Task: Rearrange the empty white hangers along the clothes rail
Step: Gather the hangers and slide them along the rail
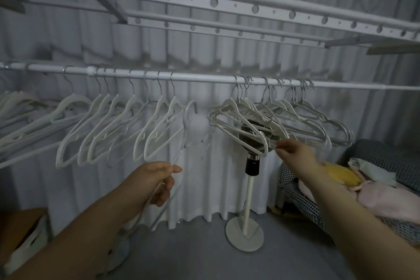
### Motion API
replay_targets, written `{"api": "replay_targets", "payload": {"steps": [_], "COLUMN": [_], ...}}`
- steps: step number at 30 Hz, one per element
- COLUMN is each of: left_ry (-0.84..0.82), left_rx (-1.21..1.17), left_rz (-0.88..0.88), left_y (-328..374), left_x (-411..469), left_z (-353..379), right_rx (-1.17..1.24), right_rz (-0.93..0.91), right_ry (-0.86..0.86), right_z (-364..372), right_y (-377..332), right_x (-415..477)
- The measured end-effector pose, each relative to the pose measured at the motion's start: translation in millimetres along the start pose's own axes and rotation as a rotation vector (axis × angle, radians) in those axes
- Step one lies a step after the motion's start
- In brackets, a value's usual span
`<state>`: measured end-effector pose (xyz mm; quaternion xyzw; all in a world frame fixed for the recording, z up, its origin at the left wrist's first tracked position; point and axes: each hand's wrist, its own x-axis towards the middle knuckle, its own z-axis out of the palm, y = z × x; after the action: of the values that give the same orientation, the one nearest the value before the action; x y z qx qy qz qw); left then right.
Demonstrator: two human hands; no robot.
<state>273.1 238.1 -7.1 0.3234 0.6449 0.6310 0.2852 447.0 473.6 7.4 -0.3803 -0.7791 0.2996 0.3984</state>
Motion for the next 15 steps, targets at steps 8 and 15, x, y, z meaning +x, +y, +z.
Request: {"api": "replay_targets", "payload": {"steps": [8,15], "left_ry": [0.08,0.192], "left_rx": [-0.021,-0.086], "left_rz": [0.13,0.19], "left_y": [14,35], "left_x": [59,126], "left_z": [25,62], "right_rx": [-0.174,-0.218], "right_rz": [-0.135,-0.272], "right_ry": [0.017,-0.018], "right_z": [31,32], "right_y": [-5,14], "right_x": [64,116]}}
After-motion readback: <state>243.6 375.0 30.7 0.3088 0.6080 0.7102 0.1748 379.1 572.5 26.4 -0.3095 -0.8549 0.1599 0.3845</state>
